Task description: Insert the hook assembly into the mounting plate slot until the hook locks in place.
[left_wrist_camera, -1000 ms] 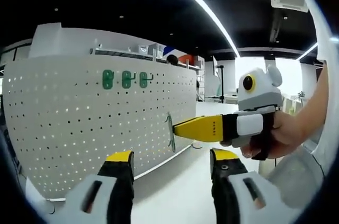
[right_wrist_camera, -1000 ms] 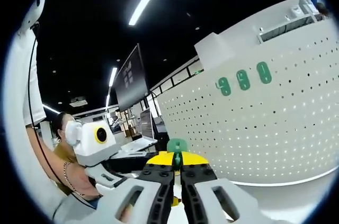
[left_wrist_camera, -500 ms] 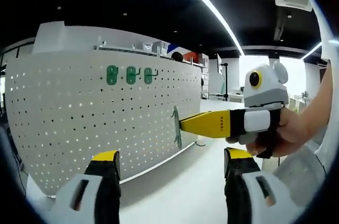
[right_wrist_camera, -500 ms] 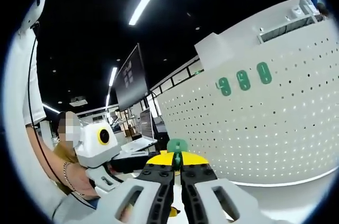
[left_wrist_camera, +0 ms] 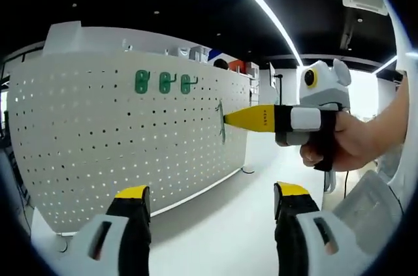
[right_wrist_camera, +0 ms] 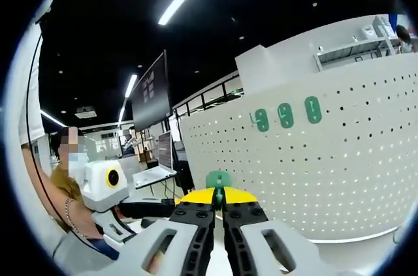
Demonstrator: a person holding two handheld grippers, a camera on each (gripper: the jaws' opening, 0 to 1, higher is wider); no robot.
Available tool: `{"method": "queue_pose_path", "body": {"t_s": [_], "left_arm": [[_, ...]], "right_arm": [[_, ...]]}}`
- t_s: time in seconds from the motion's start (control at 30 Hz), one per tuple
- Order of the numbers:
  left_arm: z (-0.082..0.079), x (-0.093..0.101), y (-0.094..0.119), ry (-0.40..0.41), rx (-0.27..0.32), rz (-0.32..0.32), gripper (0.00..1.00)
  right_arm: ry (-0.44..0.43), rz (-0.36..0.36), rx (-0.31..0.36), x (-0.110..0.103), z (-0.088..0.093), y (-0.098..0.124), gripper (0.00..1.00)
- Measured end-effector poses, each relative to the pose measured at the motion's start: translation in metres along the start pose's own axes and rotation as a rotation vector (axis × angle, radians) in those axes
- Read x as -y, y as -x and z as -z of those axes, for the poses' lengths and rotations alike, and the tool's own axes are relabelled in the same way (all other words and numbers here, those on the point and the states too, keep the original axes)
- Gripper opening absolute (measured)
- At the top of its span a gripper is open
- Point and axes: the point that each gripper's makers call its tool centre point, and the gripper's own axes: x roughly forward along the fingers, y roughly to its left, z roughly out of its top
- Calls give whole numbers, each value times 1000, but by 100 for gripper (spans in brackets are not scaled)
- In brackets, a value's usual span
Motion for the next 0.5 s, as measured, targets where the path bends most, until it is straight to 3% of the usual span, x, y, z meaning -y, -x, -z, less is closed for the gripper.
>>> {"method": "queue_pose_path", "body": {"t_s": [0.5], "left_arm": [[18, -1, 13, 22, -32, -11, 78]], "right_arm": [[55, 102, 14, 36, -22, 5, 0]]}}
